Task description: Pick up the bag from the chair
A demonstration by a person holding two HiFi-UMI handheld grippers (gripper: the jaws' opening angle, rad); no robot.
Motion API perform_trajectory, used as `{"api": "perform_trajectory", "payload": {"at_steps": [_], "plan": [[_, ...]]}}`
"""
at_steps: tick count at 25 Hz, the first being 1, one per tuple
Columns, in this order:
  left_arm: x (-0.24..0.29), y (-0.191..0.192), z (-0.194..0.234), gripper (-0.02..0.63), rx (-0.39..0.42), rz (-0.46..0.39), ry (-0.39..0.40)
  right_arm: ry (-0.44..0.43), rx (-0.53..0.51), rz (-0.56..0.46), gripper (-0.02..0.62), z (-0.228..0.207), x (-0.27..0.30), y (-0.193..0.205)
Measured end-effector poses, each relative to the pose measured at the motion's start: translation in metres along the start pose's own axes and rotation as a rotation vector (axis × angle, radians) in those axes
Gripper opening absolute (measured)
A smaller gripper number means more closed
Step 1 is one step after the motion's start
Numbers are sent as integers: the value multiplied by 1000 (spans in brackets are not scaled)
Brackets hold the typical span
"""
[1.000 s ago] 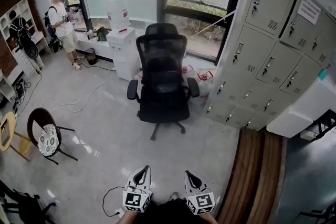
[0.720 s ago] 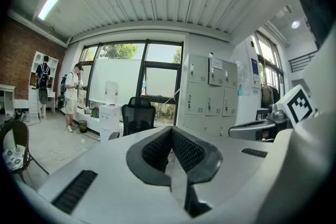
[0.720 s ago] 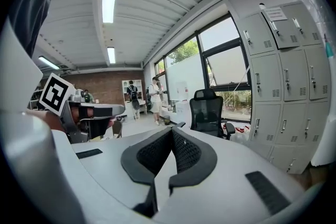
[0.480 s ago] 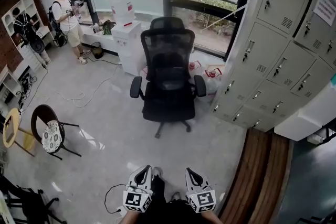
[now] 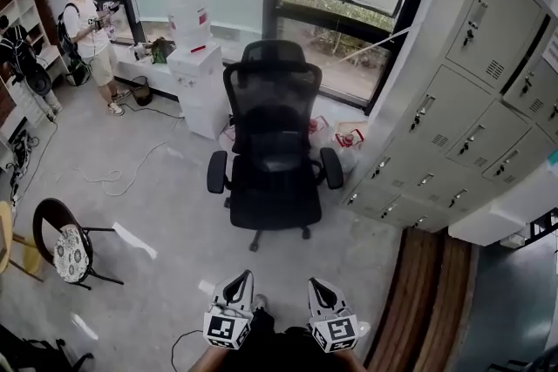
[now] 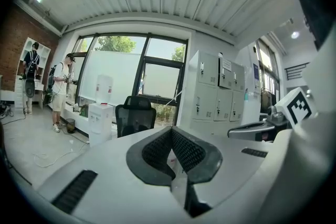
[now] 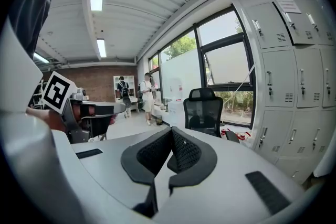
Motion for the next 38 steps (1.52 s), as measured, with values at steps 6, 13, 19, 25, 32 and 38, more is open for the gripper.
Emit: {"api": "perform_trajectory", "payload": {"at_steps": [6, 13, 19, 25, 32, 38], "plan": [[49, -23, 42, -2, 3, 20, 13, 19, 25, 19, -2, -18, 60, -18], [117, -27, 75, -2, -26, 50, -11, -8, 28, 45, -2, -55, 131, -20], [192, -38, 85, -2, -4, 57, -52, -61, 21, 41, -2, -115, 197, -27], [258, -49, 94, -3, -15, 52, -102, -122, -16, 47, -2, -167, 259, -36], [315, -47, 115, -2, -28, 74, -134, -138, 5, 94, -2, -202, 315, -23], [371, -37, 152, -2, -51, 97, -156, -135, 4, 154, -2, -229, 367, -5]]}}
Point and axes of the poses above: the fingertips, and each gripper's own axes: x forward along the fingers, z to its left, y out of its underside, the point moved 5 cm from there along -x, backward along the fingers, and after that the axes turned 8 degrees about -x, right-handed, at the moved point
